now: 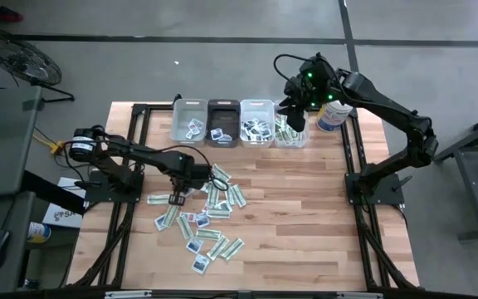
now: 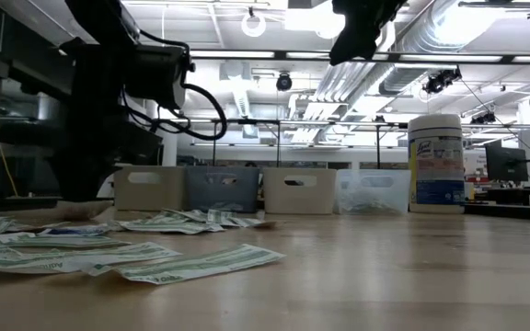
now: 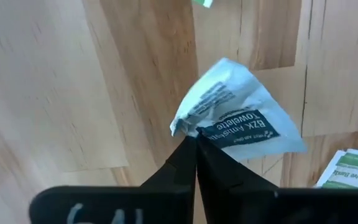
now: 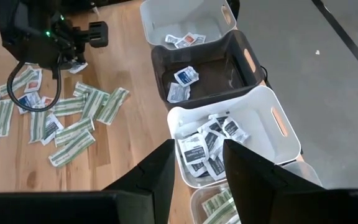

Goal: Pick & Place First Aid Supplies
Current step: Put the black towelette pack into the white bin

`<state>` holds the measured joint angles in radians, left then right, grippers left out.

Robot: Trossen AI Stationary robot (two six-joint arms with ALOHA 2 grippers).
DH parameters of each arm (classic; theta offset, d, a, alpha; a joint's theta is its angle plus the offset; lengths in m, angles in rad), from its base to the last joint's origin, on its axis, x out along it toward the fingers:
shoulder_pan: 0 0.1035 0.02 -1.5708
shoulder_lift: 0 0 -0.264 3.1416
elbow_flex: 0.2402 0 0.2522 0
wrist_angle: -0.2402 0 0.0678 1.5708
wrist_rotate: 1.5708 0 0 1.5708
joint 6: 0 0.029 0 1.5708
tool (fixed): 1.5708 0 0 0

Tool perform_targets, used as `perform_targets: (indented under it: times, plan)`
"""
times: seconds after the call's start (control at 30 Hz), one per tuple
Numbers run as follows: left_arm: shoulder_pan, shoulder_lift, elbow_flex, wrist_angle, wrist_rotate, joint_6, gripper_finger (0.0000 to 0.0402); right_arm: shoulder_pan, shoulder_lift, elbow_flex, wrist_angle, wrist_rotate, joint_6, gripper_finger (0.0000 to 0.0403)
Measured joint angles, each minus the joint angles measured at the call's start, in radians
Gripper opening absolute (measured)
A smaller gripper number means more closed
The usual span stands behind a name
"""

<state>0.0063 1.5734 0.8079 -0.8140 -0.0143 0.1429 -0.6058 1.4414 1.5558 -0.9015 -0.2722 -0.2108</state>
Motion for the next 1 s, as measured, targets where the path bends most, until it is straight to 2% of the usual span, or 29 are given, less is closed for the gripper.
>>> perform_targets:
  times: [0.17, 0.33, 0.6, 0.8, 1.0]
  plan:
    - [-0.001, -0.023, 0.013, -0.015, 0.011, -0.018, 0.0027, 0.0, 0.0, 0.0, -0.011, 0.0, 0.0, 0.0129]
    - [-0.001, -0.061, 0.015, -0.023, 0.01, -0.047, 0.0072, 0.0, 0.0, 0.0, -0.023, 0.0, 0.0, 0.0129]
    - [-0.001, -0.091, 0.012, -0.018, 0.065, -0.1, 0.0132, 0.0, 0.0, 0.0, -0.03, 0.0, 0.0, 0.0129]
    - [-0.001, -0.08, -0.038, 0.04, 0.064, -0.179, 0.0151, 0.0, 0.0, 0.0, -0.038, 0.0, 0.0, 0.0129]
    - [0.0, -0.086, -0.14, 0.092, 0.072, -0.3, 0.0145, 0.0, 0.0, 0.0, -0.045, 0.0, 0.0, 0.0129]
